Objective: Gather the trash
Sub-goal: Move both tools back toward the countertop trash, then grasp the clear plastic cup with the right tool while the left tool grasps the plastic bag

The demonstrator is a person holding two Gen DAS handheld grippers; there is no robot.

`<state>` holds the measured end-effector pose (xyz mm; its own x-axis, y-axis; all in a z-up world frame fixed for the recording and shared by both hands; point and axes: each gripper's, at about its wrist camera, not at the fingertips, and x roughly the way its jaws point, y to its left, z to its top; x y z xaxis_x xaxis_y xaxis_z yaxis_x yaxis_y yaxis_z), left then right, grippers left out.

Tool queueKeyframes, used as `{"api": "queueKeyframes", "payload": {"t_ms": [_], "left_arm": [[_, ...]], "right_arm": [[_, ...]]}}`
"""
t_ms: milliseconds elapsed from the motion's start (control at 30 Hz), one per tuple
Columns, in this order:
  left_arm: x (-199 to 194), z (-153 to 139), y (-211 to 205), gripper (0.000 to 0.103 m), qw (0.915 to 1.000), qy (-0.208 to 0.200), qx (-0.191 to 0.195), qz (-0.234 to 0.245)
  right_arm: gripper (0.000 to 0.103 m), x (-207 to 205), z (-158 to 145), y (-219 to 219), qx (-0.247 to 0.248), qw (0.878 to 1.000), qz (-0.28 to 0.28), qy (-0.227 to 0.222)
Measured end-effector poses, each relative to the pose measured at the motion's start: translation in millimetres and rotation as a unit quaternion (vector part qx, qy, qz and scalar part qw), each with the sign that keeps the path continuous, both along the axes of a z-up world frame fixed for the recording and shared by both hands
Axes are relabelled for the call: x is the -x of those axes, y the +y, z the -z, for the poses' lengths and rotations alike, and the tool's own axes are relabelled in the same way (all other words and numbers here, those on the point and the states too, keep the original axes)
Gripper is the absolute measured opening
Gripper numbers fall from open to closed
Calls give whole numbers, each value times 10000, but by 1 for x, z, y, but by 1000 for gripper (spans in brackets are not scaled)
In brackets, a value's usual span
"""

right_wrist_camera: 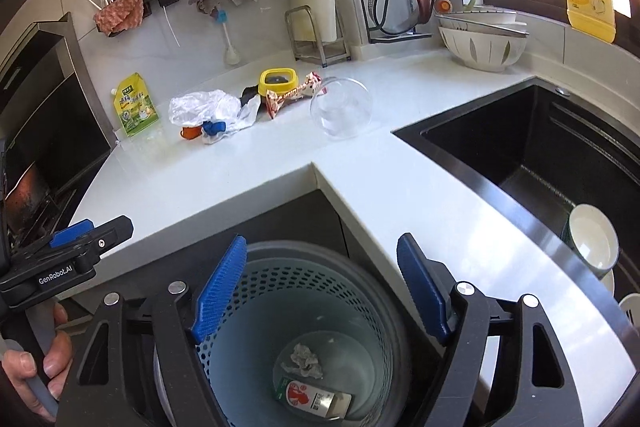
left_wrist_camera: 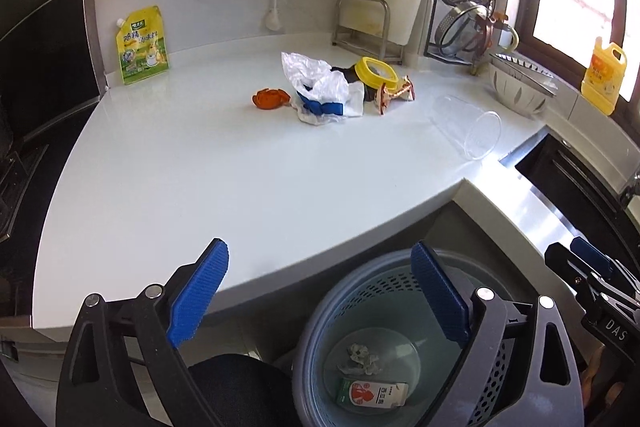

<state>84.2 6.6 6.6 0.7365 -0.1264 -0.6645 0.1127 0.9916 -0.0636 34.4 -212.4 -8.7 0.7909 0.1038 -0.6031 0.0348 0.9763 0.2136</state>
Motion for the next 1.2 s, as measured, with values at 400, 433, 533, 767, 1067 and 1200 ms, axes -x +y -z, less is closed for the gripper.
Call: {"api": "queueKeyframes", "payload": {"t_ms": [400, 433, 533, 767, 1067, 1200], "left_arm": [[-61, -11, 3, 93, 9998, 3, -43, -216], [-66, -10, 3, 93, 9997, 31, -35, -221], [-76, -6, 2, 93, 9997, 89, -80, -222], [-96, 1, -2, 93, 9995, 223, -99, -223], [-110, 8, -4, 93, 9991, 342, -53, -242], [-113, 10, -5, 93, 9990, 372, -53, -241]], "right_arm": [[84, -72, -13, -9, 94, 9999, -13, -73], [85, -78, -13, -9, 119, 9999, -32, -67], [86, -96, -10, -7, 198, 9998, -83, -12], [86, -136, 1, -4, 216, 9995, -174, 178], [86, -179, 10, 5, 364, 9980, -305, 411], [86, -192, 14, 1, 347, 9979, -207, 507]]}}
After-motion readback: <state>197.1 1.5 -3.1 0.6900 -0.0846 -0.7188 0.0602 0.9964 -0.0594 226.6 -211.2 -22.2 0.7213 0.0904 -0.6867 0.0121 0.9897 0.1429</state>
